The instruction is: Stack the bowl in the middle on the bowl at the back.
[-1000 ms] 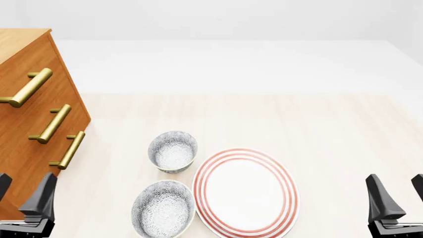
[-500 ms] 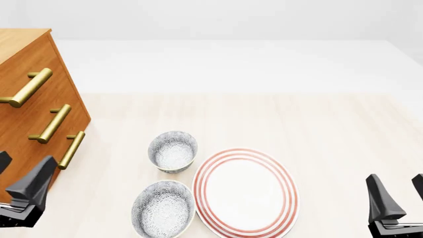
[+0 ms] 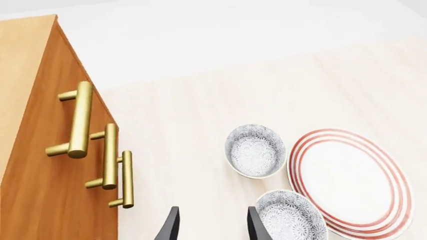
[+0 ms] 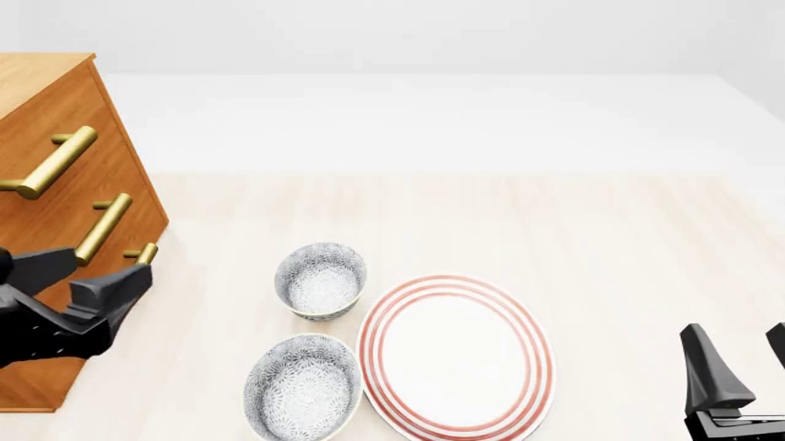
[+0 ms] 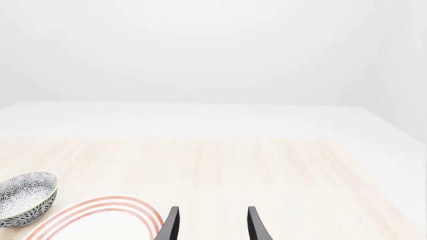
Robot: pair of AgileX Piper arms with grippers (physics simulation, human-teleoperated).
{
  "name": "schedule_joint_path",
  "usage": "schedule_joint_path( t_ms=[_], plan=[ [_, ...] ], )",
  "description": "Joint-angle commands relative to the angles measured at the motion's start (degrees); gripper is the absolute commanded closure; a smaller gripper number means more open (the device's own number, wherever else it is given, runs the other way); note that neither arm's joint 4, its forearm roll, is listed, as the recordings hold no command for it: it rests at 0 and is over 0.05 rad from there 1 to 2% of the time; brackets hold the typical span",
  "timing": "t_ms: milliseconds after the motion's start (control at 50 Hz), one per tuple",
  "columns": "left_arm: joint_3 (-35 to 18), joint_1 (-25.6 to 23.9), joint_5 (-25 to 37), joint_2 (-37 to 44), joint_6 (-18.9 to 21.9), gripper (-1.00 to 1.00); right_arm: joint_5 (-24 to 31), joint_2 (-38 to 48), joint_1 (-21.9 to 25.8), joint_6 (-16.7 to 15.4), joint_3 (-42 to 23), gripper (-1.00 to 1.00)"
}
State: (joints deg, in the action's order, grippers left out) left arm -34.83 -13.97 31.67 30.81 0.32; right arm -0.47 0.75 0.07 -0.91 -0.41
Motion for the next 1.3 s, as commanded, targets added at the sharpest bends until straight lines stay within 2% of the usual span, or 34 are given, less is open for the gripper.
schedule_joint_path(
  t_ms=[20, 80, 100, 280, 360, 480, 680, 1300],
  plan=[
    [-6.31, -0.95, 5.91, 10.34, 1.11, -1.00, -0.01, -0.04, -0.02, -0.06, -0.03, -1.00],
    [-7.40, -0.99, 6.58, 12.01, 1.36, -1.00, -0.09, 0.05, -0.02, -0.05, -0.03, -1.00],
    [-8.22, -2.21, 7.44, 13.59, -0.72, -1.00, -0.09, 0.05, -0.03, -0.02, -0.04, -1.00],
    [-10.46, -7.11, 10.16, 16.91, -3.18, -1.00, -0.03, 0.03, -0.03, -0.02, -0.06, -1.00],
    [-10.04, -9.66, 10.75, 17.69, -4.27, -1.00, 0.07, -0.07, -0.03, -0.02, -0.08, -1.00],
    [-8.13, -9.99, 10.14, 18.28, -4.16, -1.00, 0.21, -0.20, -0.05, -0.02, -0.11, -1.00],
    [-3.73, -8.71, 7.37, 20.25, -2.82, -1.00, 0.27, -0.29, -0.06, -0.05, -0.10, -1.00],
    [3.10, -11.88, -7.53, 30.87, -6.44, -1.00, -0.15, 0.06, -0.06, -0.07, 0.00, -1.00]
  ],
)
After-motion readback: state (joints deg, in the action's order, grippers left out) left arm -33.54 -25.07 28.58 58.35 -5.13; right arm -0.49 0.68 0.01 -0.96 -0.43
